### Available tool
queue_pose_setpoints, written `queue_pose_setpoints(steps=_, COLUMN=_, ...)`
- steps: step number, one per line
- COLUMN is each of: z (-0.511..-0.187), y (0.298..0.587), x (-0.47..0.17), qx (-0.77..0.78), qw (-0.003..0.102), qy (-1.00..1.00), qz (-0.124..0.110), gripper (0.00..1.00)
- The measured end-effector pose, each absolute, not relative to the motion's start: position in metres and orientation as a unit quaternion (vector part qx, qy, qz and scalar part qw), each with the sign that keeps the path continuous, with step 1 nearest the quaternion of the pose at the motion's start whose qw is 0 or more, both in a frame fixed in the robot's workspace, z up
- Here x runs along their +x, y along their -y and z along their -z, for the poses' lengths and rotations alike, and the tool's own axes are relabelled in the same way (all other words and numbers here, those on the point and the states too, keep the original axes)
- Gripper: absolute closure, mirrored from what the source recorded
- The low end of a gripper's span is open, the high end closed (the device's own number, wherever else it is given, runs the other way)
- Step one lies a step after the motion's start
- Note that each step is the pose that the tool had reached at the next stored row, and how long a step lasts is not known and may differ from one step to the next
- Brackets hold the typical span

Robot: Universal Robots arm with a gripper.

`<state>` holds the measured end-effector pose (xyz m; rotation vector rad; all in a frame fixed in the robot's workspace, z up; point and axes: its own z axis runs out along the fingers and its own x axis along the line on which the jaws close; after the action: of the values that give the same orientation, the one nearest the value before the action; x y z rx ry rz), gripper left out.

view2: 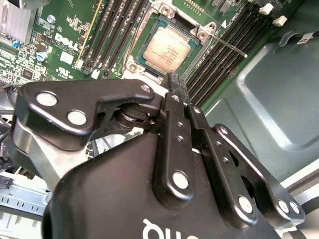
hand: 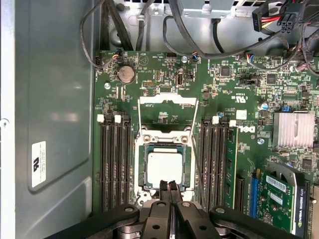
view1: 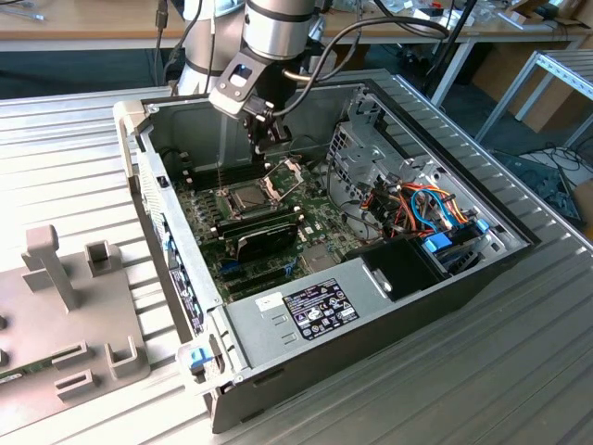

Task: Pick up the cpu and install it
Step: 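Close the cpu cover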

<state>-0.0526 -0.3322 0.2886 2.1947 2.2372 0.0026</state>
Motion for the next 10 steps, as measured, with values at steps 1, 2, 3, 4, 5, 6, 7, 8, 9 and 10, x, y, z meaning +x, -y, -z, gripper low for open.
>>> queue_pose_setpoints(steps=1, z=-0.289, y=0.332, x=-0.053, qx=0.7, qw=0.004, qy=-0.714, qz=-0.001, gripper=0.89)
queue_pose_setpoints(steps=2, z=-0.29, y=0.332, x=-0.053, qx=0.7, qw=0.004, qy=-0.714, qz=-0.001, gripper=0.89)
queue_pose_setpoints(steps=3, z=-0.29, y=0.332, x=-0.053, qx=0.7, qw=0.004, qy=-0.714, qz=-0.001, gripper=0.89)
queue_pose_setpoints(steps=4, z=-0.29, y=0.332, x=-0.053, qx=0.7, qw=0.004, qy=-0.714, qz=-0.001, gripper=0.89)
queue_pose_setpoints(steps=5, z=-0.291, y=0.332, x=-0.052, qx=0.7, qw=0.004, qy=-0.714, qz=-0.001, gripper=0.89)
queue_pose_setpoints(steps=6, z=-0.291, y=0.332, x=-0.048, qx=0.7, qw=0.004, qy=-0.714, qz=-0.001, gripper=0.89)
queue_pose_setpoints(steps=7, z=-0.291, y=0.332, x=-0.045, qx=0.7, qw=0.004, qy=-0.714, qz=-0.001, gripper=0.89)
queue_pose_setpoints(steps=8, z=-0.291, y=0.332, x=-0.041, qx=0.7, qw=0.004, qy=-0.714, qz=-0.001, gripper=0.89)
queue_pose_setpoints(steps=9, z=-0.291, y=0.332, x=-0.038, qx=0.7, qw=0.004, qy=-0.714, qz=-0.001, gripper=0.89)
queue_pose_setpoints(steps=10, z=-0.29, y=0.332, x=-0.034, qx=0.7, qw=0.004, qy=-0.714, qz=-0.001, gripper=0.89)
